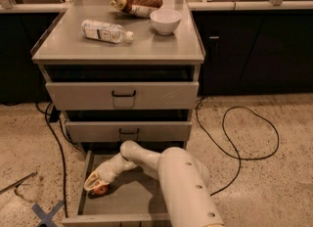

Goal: Pick apple from bottom drawer and place on counter

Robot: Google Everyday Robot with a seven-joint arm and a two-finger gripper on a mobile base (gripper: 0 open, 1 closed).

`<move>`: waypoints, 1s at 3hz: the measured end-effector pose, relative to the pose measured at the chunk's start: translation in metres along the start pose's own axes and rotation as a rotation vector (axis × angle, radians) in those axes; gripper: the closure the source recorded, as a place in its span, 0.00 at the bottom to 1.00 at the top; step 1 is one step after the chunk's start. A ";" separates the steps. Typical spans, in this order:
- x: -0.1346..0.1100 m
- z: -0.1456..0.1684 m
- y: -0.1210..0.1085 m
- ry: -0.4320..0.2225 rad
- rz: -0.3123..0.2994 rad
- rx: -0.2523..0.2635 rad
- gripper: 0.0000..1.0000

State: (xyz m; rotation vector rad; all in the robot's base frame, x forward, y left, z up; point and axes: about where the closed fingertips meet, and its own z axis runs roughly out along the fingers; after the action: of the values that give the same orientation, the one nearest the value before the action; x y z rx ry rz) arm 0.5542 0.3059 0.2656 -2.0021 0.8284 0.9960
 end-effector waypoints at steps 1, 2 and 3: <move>0.000 0.000 0.000 0.000 0.000 0.000 0.54; 0.000 0.000 0.000 0.000 0.000 0.000 0.30; 0.000 0.000 0.000 0.000 0.000 0.000 0.06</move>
Offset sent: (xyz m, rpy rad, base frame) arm 0.0000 0.0000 0.0000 0.0000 0.0000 0.0000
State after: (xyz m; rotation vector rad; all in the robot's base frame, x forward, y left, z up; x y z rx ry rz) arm 0.5541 0.3060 0.2655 -2.0021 0.8283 0.9962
